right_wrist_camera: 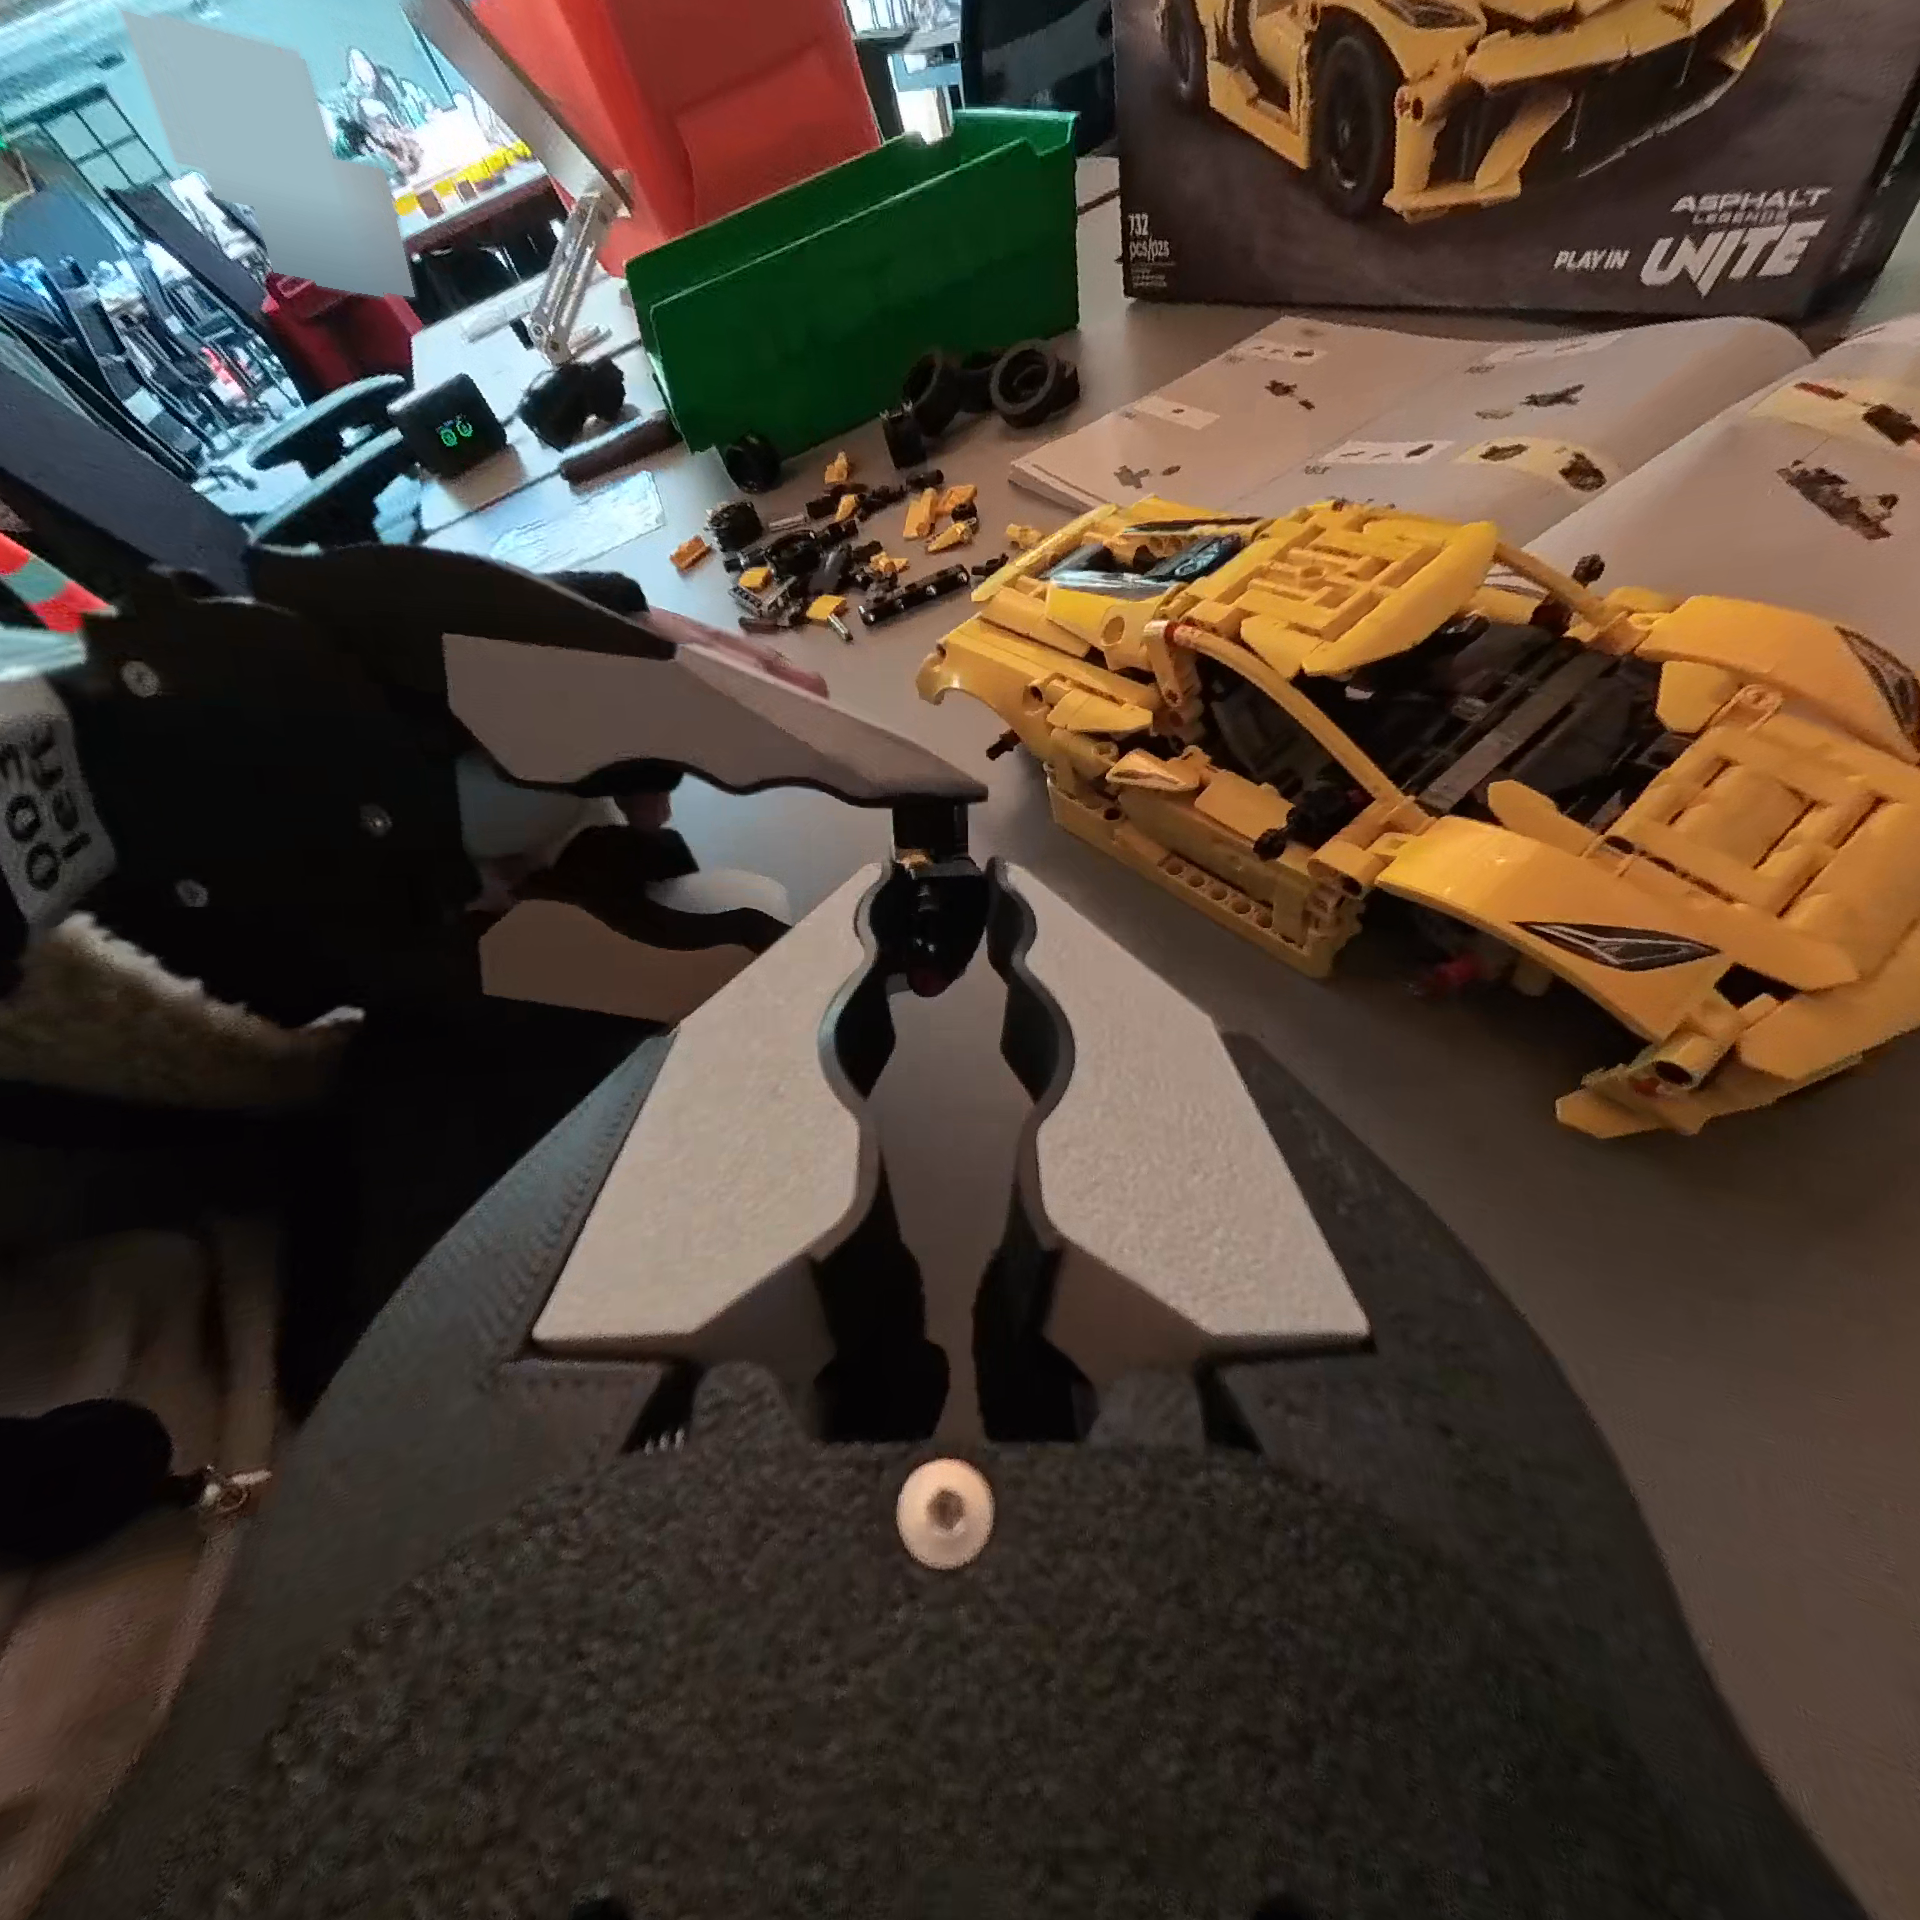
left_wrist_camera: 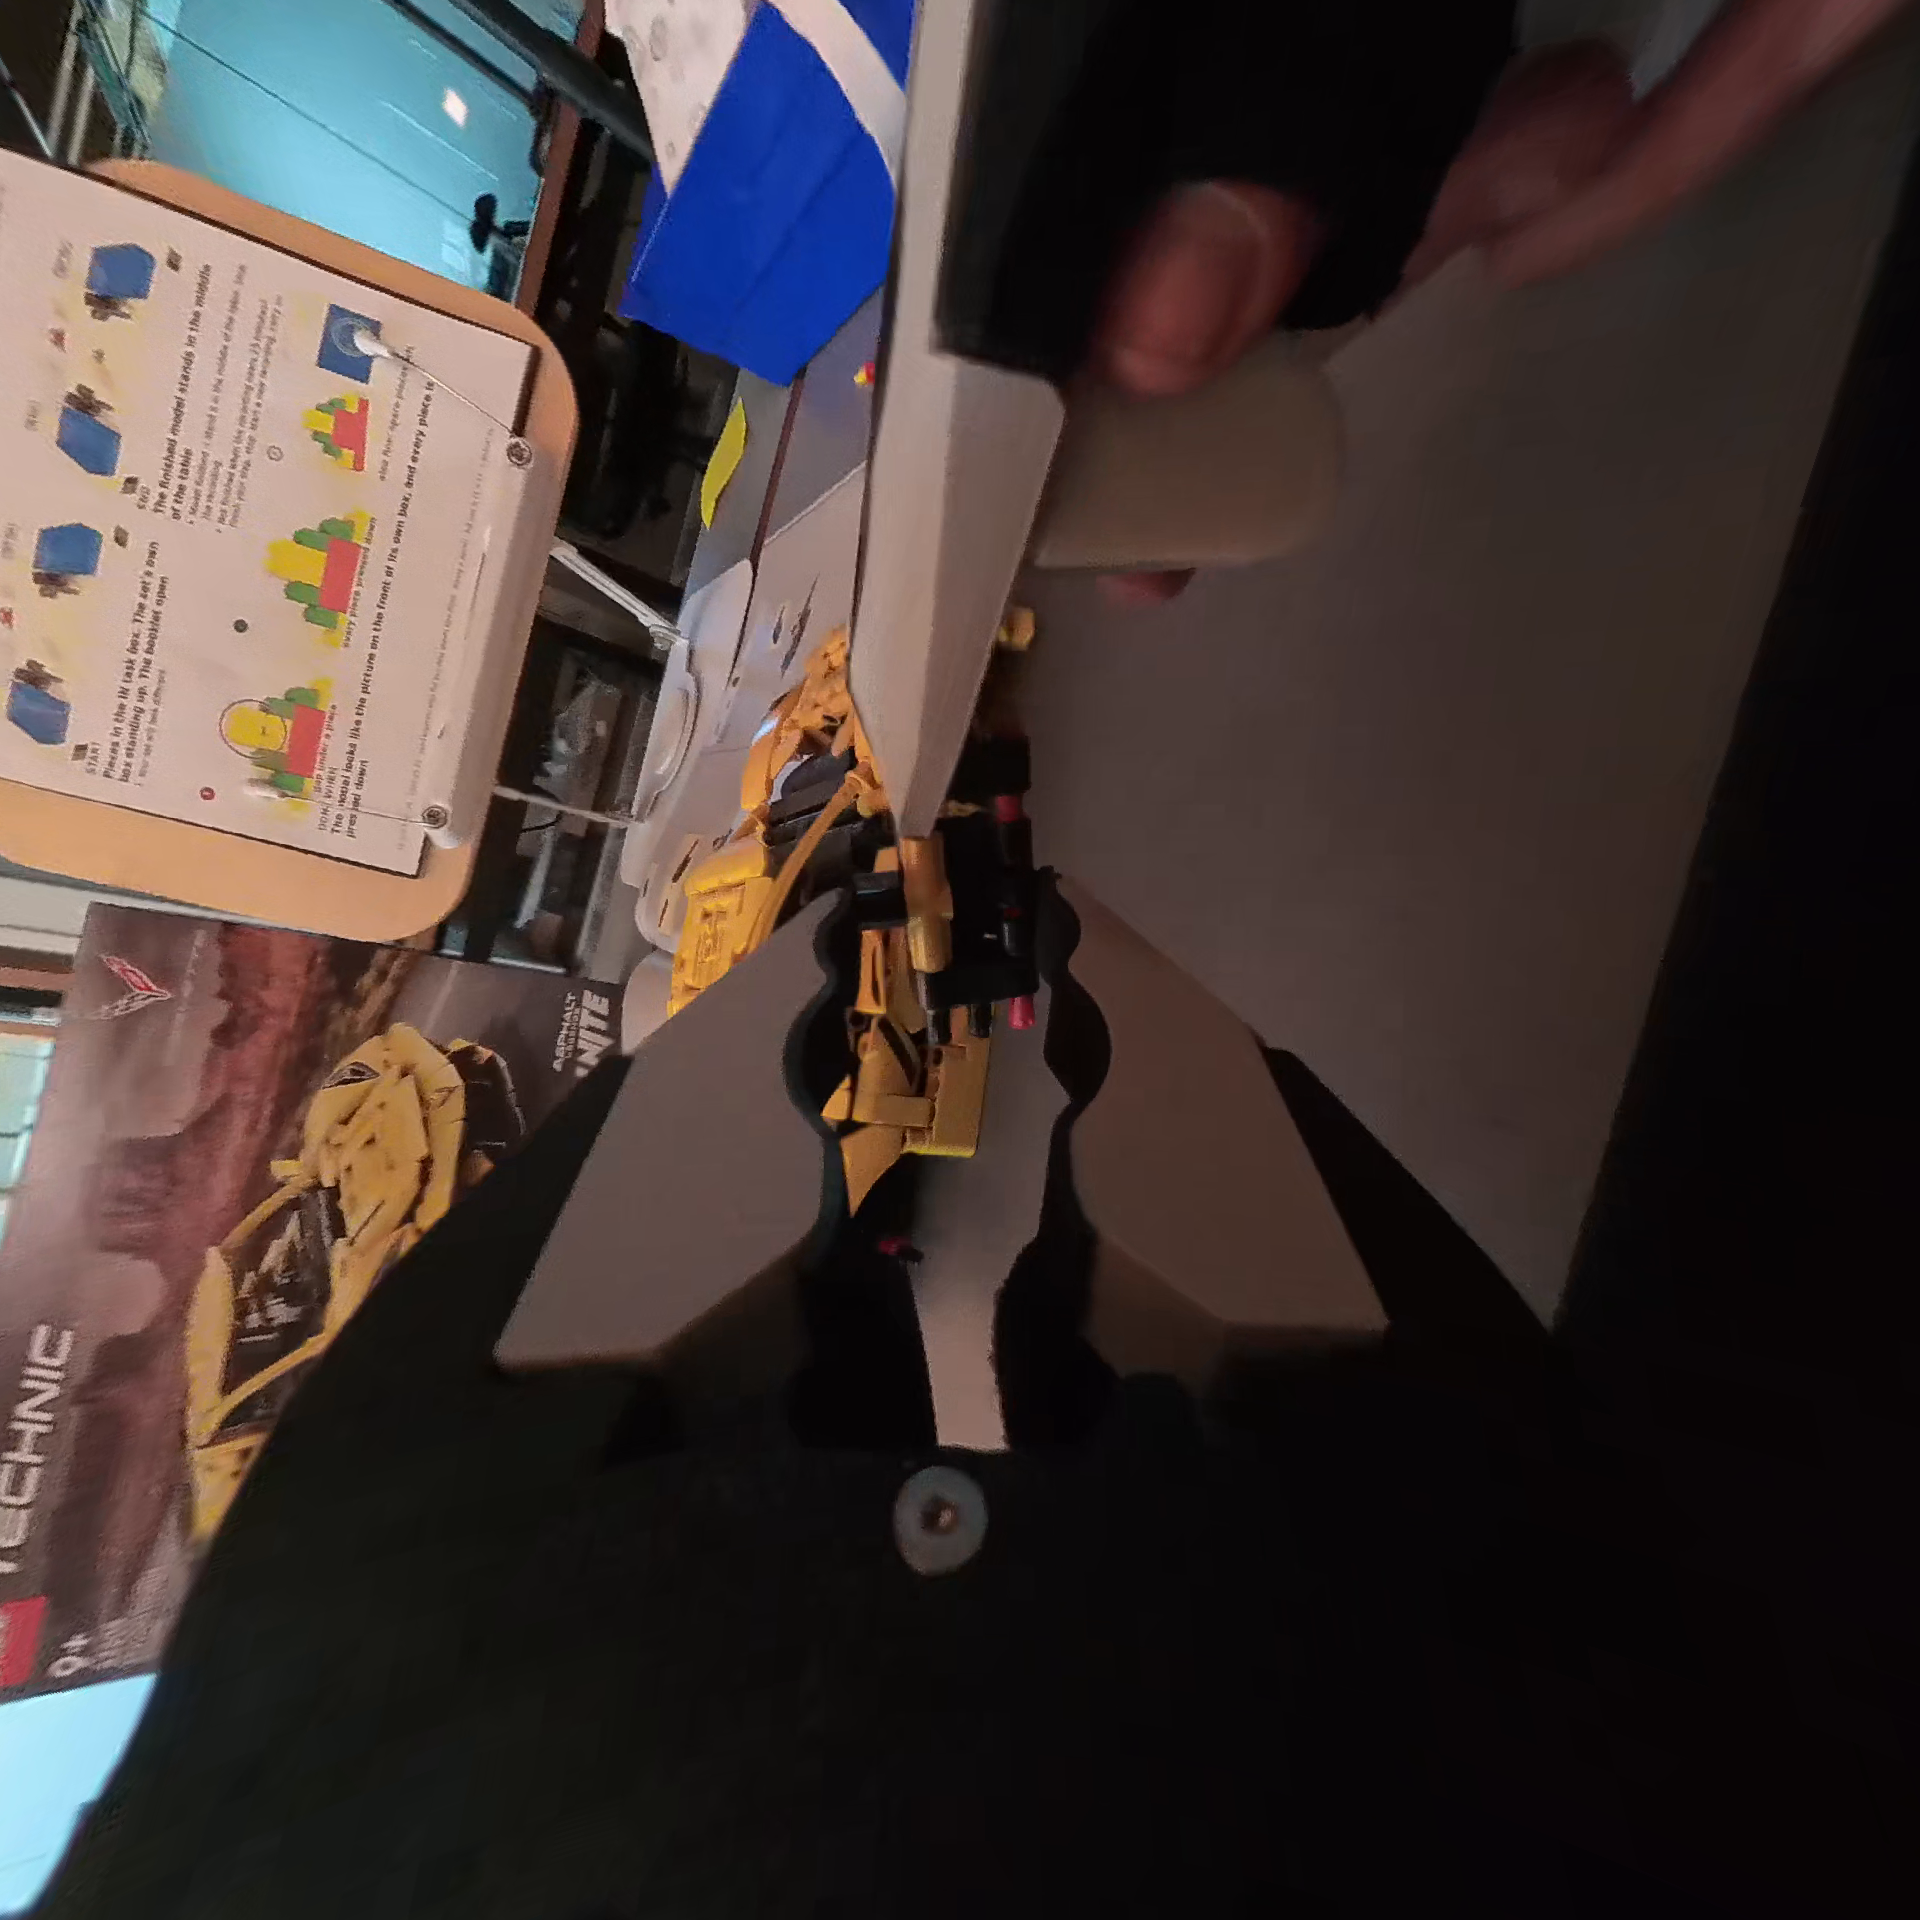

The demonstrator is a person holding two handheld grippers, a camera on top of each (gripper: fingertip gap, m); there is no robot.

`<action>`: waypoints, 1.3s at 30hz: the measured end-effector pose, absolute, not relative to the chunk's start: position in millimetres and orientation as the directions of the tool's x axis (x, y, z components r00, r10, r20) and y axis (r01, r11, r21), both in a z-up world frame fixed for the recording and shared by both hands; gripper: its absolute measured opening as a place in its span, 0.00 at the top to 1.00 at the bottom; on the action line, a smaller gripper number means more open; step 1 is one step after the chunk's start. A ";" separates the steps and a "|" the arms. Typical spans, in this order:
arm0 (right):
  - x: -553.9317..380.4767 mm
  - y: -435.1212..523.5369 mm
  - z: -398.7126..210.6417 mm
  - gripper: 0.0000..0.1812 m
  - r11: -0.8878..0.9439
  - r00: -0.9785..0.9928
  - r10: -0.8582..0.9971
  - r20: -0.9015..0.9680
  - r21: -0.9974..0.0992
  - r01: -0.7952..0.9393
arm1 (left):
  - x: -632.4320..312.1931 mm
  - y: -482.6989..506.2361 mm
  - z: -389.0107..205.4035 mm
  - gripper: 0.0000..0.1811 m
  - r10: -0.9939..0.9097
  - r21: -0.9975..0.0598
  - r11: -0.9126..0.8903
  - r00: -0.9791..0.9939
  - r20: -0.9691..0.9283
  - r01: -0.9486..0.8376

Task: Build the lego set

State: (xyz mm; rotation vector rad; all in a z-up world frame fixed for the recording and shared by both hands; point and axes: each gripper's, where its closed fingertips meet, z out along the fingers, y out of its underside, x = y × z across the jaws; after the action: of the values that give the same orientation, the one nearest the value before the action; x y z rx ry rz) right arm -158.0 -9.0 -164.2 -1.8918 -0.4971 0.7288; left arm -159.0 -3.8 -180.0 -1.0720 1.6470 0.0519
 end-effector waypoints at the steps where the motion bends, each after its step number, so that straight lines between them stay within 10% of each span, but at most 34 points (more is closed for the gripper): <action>1: -158.2 -8.4 -163.1 0.92 -0.410 0.730 0.624 -0.279 -0.912 0.002 | -158.9 -3.3 -178.9 0.82 -0.607 -0.477 0.587 0.035 -0.794 -0.655; 8: -139.3 -7.1 -136.2 0.92 -0.393 0.646 0.634 -0.425 -0.897 -0.205 | -160.6 -7.7 -151.7 0.82 -0.993 -0.947 0.042 0.094 -0.075 -0.318; 15: -148.1 -17.1 -106.1 0.92 -0.368 0.495 0.701 -0.514 -0.855 -0.366 | -160.5 -28.9 -113.3 0.77 -0.835 -0.865 -0.496 -0.232 0.498 -0.075; 20: -164.5 -21.4 -103.1 0.92 -0.362 0.471 0.724 -0.504 -0.859 -0.362 | -162.4 -30.8 -104.2 0.91 -0.822 -0.856 -0.516 -0.263 0.505 -0.029; 39: -166.3 -31.8 -115.5 0.92 -0.441 0.410 0.752 -0.517 -0.856 -0.270 | -166.8 -42.0 -119.8 0.91 -0.877 -0.914 -0.374 -0.260 0.403 -0.156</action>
State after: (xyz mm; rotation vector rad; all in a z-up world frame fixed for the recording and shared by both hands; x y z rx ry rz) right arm -166.3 -31.8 -115.5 -1.6370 -0.4311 1.2427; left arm -166.8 -42.0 -119.8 -1.4362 1.2866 -1.6880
